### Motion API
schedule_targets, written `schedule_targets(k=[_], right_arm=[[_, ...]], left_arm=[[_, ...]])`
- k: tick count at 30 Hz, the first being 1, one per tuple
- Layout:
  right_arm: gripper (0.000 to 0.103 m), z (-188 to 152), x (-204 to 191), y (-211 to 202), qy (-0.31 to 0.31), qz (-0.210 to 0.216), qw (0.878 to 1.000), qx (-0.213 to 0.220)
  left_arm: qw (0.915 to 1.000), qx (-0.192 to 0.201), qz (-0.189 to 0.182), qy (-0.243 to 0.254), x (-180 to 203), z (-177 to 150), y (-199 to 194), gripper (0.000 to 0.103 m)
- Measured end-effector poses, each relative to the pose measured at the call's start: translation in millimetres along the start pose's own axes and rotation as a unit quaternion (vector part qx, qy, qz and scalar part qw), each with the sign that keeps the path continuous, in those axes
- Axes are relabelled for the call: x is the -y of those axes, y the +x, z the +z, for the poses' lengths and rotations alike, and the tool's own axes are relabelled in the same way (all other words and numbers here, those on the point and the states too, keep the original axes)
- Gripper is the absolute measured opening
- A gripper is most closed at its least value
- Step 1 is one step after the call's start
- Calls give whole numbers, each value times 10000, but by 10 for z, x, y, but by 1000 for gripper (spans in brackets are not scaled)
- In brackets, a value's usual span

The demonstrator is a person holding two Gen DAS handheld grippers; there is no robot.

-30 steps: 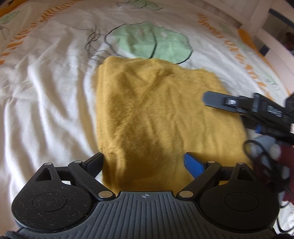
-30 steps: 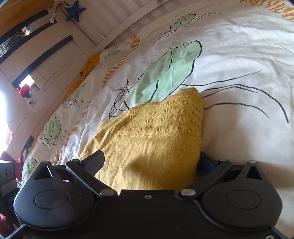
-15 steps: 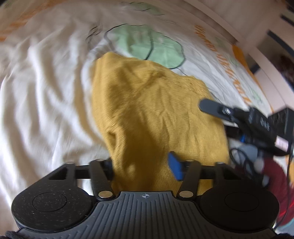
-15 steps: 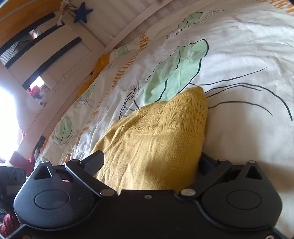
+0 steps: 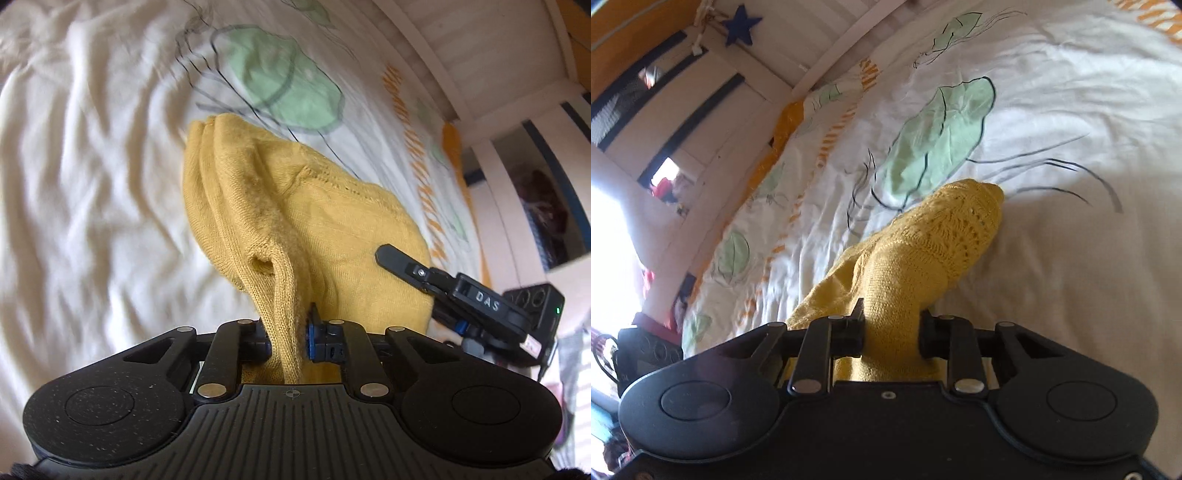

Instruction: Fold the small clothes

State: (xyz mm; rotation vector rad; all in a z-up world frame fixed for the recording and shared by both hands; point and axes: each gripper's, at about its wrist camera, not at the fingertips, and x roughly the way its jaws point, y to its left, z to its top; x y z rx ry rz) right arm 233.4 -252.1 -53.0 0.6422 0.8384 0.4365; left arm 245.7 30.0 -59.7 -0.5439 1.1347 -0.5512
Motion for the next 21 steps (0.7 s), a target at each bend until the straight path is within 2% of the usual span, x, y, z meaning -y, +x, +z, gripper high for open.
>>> schedule_targets(k=[5,7,8,10,11,12,13,16,18,21], right_arm=[[37,-309,-29,-458,116,-243,9985,-482],[38,-448,-36,-605,25,-321,9972,-669],[40,-524,-31,-660,-66,-413,9966,-704],[43,-670,-8,-721,-374,-806,9936,-699],[44,-739,16,-733,-517,-1066,9907,-667],[49,-796,55,-742,-580,-1255,9884,-623],[52,-838,85,-755,-519,-1308,9886,-541],[54,-884,173,-832,-160,-1186,9925,-242],[54,-870,121,-874,-304,-1279,9913,24],[54,-830,20,-944,-574,-1397,9876,427]], left_arm=[[9989,-244,-281,279,249,-540,-177,15],[9981,-335,-270,451,335,-764,-210,15],[9977,-373,-156,551,365,-870,-202,16],[9952,-367,317,847,373,-1064,-156,18],[9920,-322,666,1023,357,-1148,-119,18],[9870,-294,1026,1201,320,-1221,-93,19],[9829,-250,1265,1312,285,-1283,-70,23],[9820,-24,1314,1358,225,-1369,-148,25],[9779,200,1475,1466,292,-1374,-255,25],[9602,720,1826,1989,501,-1424,-423,24]])
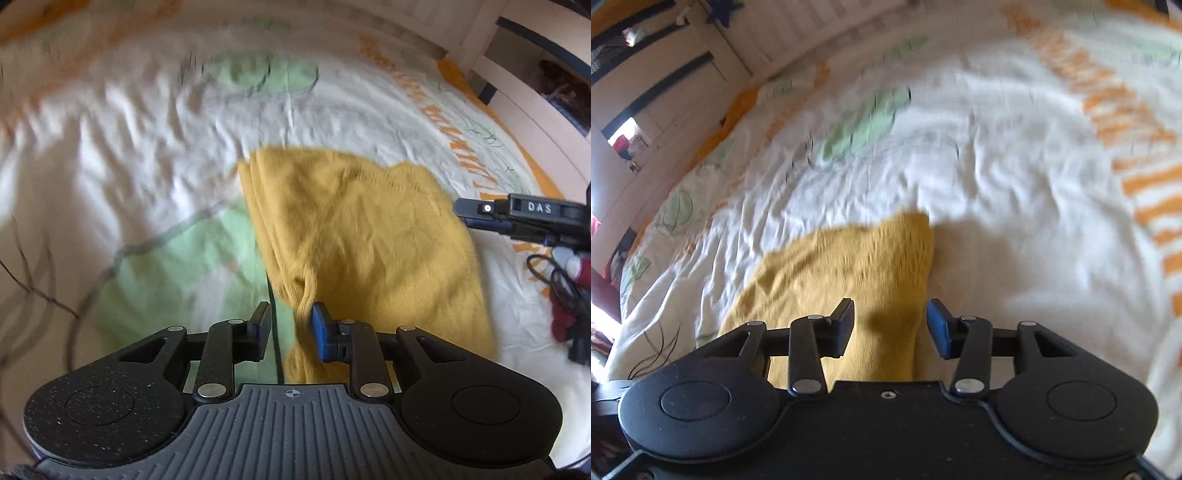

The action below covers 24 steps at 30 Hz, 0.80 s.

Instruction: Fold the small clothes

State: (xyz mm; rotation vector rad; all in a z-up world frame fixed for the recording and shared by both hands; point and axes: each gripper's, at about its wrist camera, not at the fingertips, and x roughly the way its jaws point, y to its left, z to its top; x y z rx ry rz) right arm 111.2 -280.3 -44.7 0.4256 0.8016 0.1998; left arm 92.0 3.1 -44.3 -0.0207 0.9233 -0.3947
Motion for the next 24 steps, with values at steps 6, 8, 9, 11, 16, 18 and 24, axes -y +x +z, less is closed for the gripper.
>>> schedule_targets(k=[6,8,9,11,16,18,24], right_arm=[[55,59,-41,55,-213,-220,9992,265],[55,76,-23,181,-228,-304,9990,222],[55,86,-15,249,-256,-383,9987,211],[55,91,30,354,-351,-570,9975,220],[61,105,166,537,-516,-999,9933,254],[65,88,204,573,-579,-1069,9919,357],[72,70,113,343,-659,-1225,9881,650]], left_arm=[[9957,723,138,555,269,192,-99,37],[9958,721,202,533,296,216,60,38],[9957,681,331,525,310,216,150,38],[9960,510,607,410,264,206,355,38],[9974,421,591,10,60,190,567,56],[9964,412,738,18,53,202,568,68],[9979,229,568,-229,-8,259,519,73]])
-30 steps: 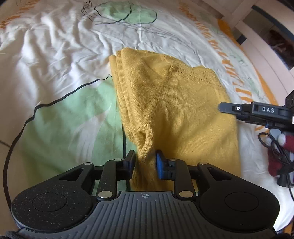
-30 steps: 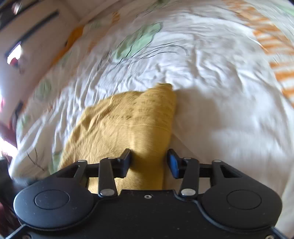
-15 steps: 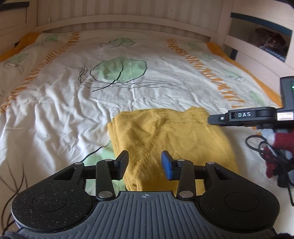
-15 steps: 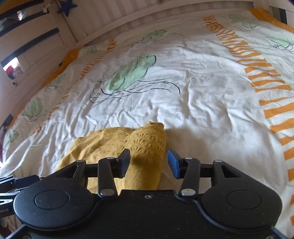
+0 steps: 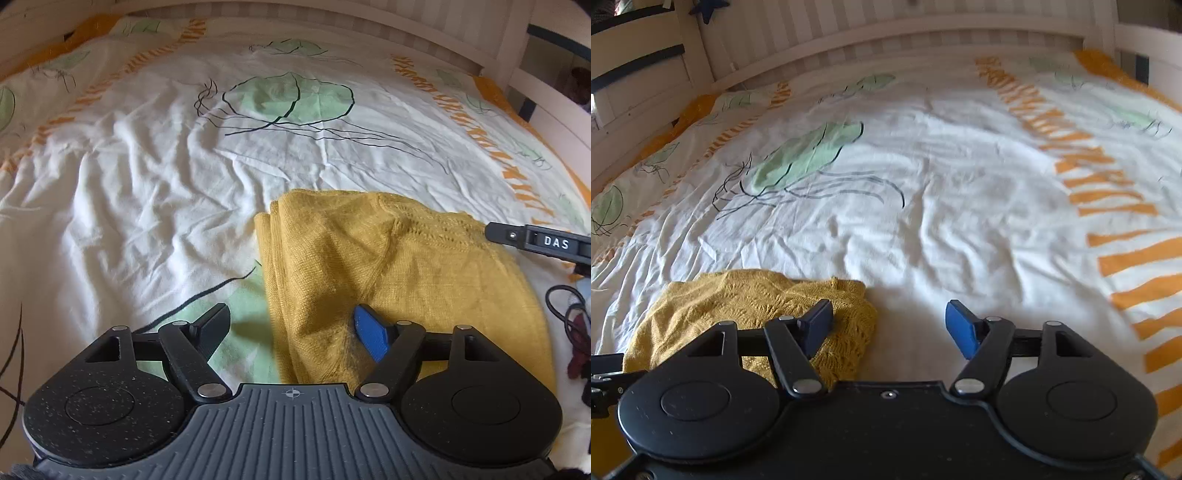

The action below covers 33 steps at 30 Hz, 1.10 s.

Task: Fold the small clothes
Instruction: 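Open the left gripper and withdraw both grippers from the sweater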

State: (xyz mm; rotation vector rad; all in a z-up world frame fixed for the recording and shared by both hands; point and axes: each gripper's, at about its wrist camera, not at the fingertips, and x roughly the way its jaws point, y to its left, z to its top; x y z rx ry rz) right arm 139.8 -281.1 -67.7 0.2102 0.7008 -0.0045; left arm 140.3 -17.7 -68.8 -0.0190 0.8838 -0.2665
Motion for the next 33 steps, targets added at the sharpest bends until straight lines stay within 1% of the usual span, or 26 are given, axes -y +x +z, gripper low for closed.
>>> schedule_targets(k=[1,3,4,5,6,8,11,14,16,20,23,26,27,28,33], right_arm=[[73,20,-24,-69,-39,-32,10000,72],[84,42,-75,-242,-57,-20,9997,227],[87,57,-99,-329,-37,15,9995,313],[94,58,-126,-427,-11,64,9992,400],[103,53,-151,-520,12,113,9989,461],[102,31,-202,-681,55,176,9983,558],[103,-43,-274,-882,86,216,9982,545],[103,-150,-323,-1017,150,76,9988,467],[103,-223,-349,-1090,194,44,9991,380],[103,-371,-391,-1224,332,25,9992,213],[103,-465,-409,-1293,455,26,9989,78],[103,-556,-420,-1338,510,-23,9987,-65],[103,-589,-425,-1365,518,-43,9986,-102],[103,-619,-429,-1389,520,-69,9985,-133],[103,-718,-447,-1478,415,-344,9982,-264]], left_arm=[[10000,-40,-44,-27,6,10,-7,73],[9999,10,-123,1,27,1,-77,74],[9999,49,-114,55,54,-4,-114,78],[9999,103,-64,117,84,-15,-162,84],[9997,174,-26,170,111,-26,-210,87],[9993,291,30,222,157,-37,-303,98],[9988,403,51,279,209,-50,-426,99],[9982,433,195,365,271,-80,-522,103],[9979,433,263,405,303,-116,-578,103],[9984,321,256,391,352,-201,-672,103],[9988,212,151,408,387,-267,-723,103],[9990,123,-32,425,420,-340,-779,103],[9990,83,-28,432,433,-355,-796,102],[9990,28,32,442,452,-374,-810,102],[9961,-380,592,531,526,-410,-821,102]])
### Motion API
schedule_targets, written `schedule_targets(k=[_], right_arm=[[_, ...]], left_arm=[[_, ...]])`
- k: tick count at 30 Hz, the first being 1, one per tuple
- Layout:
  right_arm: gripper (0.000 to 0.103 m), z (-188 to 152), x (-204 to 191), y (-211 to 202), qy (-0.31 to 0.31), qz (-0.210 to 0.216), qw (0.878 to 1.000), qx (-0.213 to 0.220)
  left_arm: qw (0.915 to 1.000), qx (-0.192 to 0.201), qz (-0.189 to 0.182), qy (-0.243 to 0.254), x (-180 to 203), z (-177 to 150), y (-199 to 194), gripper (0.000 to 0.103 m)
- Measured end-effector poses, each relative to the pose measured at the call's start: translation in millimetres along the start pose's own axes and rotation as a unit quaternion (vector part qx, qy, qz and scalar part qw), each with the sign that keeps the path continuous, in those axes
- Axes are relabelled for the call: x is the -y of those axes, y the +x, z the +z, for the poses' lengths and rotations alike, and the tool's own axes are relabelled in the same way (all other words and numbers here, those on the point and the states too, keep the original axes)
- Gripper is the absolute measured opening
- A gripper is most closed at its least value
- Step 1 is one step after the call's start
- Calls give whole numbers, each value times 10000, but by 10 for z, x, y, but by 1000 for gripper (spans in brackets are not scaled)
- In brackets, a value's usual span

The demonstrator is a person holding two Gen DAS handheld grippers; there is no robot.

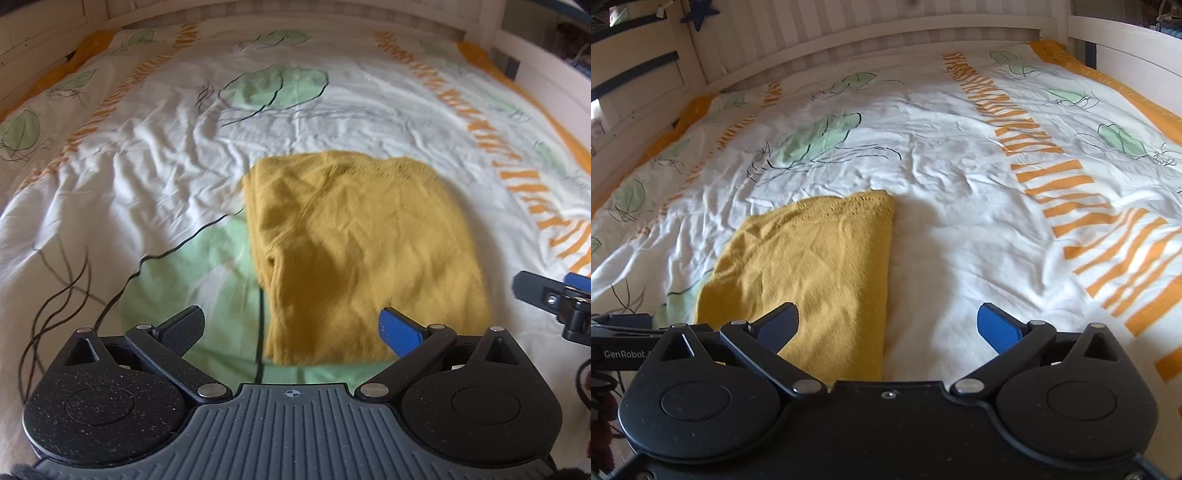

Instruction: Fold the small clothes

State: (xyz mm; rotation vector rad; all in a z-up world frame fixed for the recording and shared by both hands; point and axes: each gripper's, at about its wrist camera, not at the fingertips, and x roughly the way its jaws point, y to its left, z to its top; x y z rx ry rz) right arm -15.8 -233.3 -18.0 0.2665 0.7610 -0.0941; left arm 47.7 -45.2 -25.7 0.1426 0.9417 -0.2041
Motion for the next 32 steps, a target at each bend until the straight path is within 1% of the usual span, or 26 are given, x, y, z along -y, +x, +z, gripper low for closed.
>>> schedule_targets(k=[2,6,9,11,16,32], right_arm=[[103,-24,-5,-29,-40,-28,10000,-5],[103,-55,-24,-59,-107,-103,9999,-33],[103,-63,-54,-73,-190,-118,9997,-35],[103,-58,-71,-75,-234,-118,9997,-28],[103,-50,-119,-77,-365,-144,9992,-16],[103,-47,-130,-2,-353,-130,9992,-146]], left_arm=[[9999,-58,150,31,12,-17,-17,101],[9991,-40,404,108,39,-39,-66,101],[9984,-55,518,199,67,-46,-77,101],[9986,-54,489,201,69,-51,-86,101],[9995,-105,282,81,42,-51,-92,101],[9998,-164,134,-24,3,-51,-30,101]])
